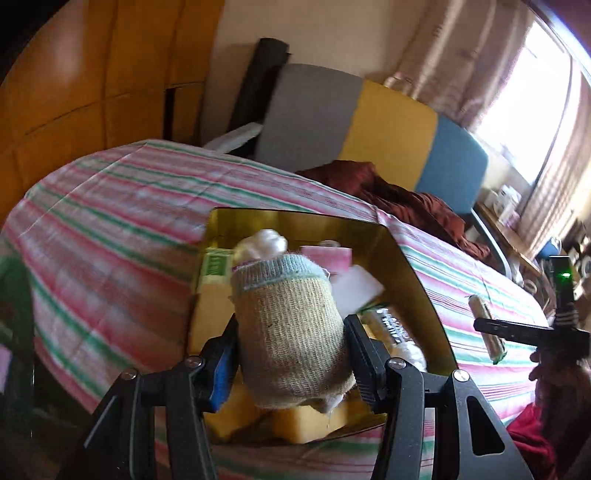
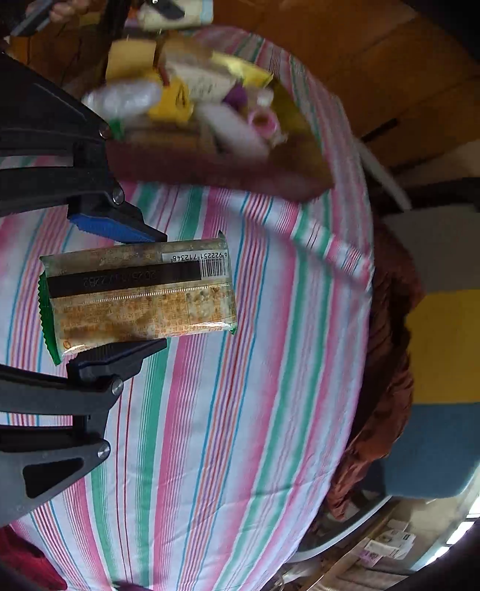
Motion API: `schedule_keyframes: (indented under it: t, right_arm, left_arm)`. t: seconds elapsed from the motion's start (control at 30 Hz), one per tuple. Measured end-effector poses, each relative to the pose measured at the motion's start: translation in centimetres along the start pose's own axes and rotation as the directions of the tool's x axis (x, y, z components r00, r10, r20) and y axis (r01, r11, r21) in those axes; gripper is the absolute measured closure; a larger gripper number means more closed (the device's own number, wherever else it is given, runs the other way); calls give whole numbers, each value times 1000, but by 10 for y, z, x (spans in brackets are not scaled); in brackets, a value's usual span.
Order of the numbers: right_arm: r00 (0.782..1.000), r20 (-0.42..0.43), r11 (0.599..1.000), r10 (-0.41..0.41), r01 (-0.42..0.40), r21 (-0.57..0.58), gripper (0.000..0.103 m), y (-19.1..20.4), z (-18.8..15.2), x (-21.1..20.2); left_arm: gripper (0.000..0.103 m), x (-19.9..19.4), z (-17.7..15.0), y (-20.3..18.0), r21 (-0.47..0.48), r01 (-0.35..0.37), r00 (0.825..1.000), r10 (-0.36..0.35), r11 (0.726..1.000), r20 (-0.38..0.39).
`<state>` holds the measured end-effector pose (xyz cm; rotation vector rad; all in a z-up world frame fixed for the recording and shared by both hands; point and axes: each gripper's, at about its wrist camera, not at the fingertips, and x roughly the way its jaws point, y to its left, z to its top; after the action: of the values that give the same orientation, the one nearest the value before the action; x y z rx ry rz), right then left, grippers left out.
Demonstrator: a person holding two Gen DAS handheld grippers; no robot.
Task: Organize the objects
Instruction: 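Carry sock and cracker packet into the gold tray and open both grippers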
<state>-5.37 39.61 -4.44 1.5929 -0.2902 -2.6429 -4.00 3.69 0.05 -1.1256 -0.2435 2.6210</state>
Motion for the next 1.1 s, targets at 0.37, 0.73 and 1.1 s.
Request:
schedule_keyframes:
  t: [0.37, 0.73, 1.1]
  right_arm:
    - [987, 69, 985, 144, -136, -108, 55, 102, 9, -13]
    - [985, 66, 984, 160, -154, -91, 55, 116, 16, -5]
    - [978, 43, 959, 206, -193, -208, 55, 150, 33, 10]
  left_arm:
    - [49, -6, -4, 2, -32, 133, 991, -133, 991, -11]
    - [49, 9, 6, -21, -15, 200, 979, -201, 980, -29]
    - [49, 23, -5, -21, -18, 183, 980, -184, 983, -75]
